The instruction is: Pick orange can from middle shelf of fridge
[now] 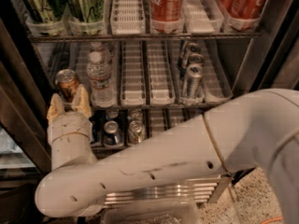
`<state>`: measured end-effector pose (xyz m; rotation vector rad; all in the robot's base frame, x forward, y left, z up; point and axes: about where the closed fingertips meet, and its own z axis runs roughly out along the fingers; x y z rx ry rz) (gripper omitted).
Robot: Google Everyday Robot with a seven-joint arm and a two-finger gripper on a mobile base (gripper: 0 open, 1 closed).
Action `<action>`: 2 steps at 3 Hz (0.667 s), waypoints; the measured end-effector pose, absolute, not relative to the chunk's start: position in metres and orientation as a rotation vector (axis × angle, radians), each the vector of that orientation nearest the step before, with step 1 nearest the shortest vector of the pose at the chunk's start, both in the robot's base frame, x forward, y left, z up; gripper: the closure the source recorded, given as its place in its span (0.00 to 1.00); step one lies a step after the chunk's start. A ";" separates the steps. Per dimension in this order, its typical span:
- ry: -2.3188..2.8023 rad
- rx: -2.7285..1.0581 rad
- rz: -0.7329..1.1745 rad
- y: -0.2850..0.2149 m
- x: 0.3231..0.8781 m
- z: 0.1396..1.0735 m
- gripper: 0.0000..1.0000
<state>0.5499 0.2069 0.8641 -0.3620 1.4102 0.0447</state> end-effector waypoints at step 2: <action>1.468 -0.394 0.098 0.204 0.524 0.862 0.36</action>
Offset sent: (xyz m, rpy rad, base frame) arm -0.0387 -0.0020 -0.0118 -0.0019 0.1135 0.0714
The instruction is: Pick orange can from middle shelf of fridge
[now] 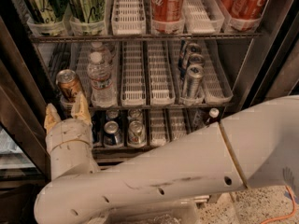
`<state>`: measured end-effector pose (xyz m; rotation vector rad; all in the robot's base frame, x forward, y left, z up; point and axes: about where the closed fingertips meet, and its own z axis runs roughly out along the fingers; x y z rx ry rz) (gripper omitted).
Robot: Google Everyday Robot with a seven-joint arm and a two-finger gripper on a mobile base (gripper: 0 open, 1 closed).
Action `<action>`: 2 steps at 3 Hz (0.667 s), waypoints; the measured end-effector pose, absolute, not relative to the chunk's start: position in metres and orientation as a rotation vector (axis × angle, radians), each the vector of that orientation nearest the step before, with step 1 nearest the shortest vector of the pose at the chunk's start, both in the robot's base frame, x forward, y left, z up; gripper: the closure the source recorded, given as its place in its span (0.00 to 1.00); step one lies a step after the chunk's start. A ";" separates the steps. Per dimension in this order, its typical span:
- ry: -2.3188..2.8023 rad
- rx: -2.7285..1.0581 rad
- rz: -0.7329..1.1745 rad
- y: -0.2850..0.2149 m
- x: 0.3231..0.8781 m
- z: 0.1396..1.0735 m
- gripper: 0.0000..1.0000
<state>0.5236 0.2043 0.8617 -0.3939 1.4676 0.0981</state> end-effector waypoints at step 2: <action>1.480 -0.377 0.076 0.196 0.532 0.858 0.38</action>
Offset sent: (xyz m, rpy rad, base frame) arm 0.0171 -0.0162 -0.0096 -0.0061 0.0141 -0.0556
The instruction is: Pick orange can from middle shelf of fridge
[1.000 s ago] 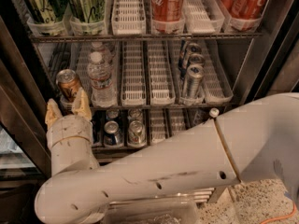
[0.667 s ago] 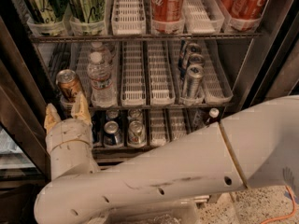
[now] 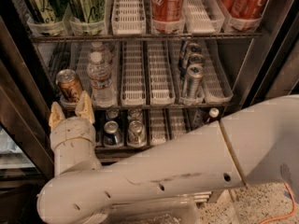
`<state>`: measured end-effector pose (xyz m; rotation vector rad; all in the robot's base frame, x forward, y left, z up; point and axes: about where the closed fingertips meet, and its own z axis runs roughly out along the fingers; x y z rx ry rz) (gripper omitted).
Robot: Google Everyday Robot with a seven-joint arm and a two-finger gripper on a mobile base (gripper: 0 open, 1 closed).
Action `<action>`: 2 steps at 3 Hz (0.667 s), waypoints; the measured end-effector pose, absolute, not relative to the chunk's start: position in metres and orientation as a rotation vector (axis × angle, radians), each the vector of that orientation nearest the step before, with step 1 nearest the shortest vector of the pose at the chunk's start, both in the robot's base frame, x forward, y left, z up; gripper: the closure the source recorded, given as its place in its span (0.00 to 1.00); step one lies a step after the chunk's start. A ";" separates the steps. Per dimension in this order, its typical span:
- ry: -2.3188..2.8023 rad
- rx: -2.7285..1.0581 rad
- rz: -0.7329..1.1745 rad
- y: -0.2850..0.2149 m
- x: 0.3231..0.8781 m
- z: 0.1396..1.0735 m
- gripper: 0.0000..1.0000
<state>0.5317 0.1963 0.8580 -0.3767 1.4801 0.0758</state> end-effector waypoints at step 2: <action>1.489 -0.396 0.082 0.207 0.551 0.847 0.24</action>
Offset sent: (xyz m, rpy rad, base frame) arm 0.0221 0.0129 -0.0149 -0.0084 0.0177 0.0149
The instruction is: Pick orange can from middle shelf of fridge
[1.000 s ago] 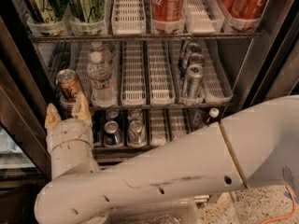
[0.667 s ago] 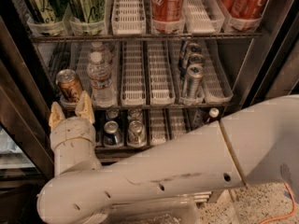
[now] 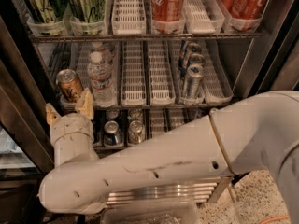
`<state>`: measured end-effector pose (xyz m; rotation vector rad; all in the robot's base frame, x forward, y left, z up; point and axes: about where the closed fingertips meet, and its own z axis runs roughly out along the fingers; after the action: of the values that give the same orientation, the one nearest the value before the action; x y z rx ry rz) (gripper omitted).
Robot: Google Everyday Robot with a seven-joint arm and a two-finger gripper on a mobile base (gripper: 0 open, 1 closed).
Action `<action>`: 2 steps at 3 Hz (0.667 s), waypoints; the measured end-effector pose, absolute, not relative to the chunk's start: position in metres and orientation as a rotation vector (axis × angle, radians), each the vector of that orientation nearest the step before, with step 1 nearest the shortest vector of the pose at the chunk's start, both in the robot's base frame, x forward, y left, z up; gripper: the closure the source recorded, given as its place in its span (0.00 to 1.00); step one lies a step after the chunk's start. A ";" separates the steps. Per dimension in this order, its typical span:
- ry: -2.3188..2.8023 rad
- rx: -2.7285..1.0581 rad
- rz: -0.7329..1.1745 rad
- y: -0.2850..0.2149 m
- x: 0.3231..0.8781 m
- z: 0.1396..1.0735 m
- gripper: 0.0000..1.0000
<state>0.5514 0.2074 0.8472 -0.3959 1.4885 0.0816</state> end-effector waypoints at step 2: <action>1.466 -0.402 0.068 0.215 0.568 0.850 0.30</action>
Offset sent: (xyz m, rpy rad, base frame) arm 0.0261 0.0109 0.0048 -0.0160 -0.0417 -0.0045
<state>0.5681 0.2145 0.8498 -0.4025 1.4657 0.0680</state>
